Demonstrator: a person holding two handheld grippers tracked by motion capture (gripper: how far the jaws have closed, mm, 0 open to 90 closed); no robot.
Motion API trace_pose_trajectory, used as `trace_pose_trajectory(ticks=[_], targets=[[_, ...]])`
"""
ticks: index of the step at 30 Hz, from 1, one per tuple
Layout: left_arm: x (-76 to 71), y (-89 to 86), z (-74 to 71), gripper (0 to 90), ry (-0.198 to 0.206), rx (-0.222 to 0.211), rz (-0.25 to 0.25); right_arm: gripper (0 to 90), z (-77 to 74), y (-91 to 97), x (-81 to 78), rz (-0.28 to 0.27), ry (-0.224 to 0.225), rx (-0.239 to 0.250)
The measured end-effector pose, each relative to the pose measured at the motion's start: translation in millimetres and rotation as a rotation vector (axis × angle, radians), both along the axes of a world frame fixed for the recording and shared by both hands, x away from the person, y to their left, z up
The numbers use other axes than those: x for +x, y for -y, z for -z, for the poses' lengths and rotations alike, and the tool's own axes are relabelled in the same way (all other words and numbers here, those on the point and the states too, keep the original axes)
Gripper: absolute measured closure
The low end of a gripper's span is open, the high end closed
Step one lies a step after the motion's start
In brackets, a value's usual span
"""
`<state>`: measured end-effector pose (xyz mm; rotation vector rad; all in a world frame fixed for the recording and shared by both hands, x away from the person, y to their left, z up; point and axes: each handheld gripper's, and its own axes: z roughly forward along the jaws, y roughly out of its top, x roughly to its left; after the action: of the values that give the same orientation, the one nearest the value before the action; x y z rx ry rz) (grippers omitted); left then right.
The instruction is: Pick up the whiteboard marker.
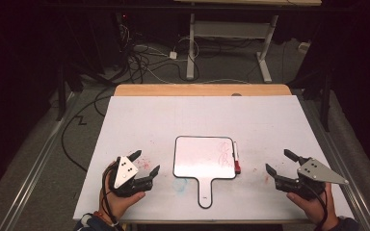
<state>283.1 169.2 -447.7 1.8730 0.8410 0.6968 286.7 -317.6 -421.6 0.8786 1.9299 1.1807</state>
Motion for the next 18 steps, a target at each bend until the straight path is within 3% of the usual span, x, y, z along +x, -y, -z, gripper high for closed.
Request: trace_pose_trajectory(ticks=[3,6,9,13,17,18], targets=[[1.3,4.2,1.0,22.0,-0.002,0.034,0.022,24.8,2.6,1.7,3.4,-0.001,-0.026,0.025],[3.8,6.6,3.9,21.9,-0.019,0.044,0.036,25.2,3.0,3.4,6.2,0.009,-0.037,0.006],[7.3,7.0,6.9,21.5,-0.041,0.063,0.046,26.4,3.3,3.8,10.9,0.000,-0.065,0.020],[11.6,7.0,10.5,21.5,-0.068,0.071,0.054,26.9,5.8,0.1,16.7,-0.019,-0.112,0.007],[11.4,8.5,10.8,20.3,-0.062,0.076,0.055,26.7,9.6,-6.2,23.4,-0.080,-0.186,0.004],[11.0,8.7,11.1,20.3,-0.061,0.079,0.055,26.7,9.6,-6.2,23.4,-0.080,-0.186,0.004]])
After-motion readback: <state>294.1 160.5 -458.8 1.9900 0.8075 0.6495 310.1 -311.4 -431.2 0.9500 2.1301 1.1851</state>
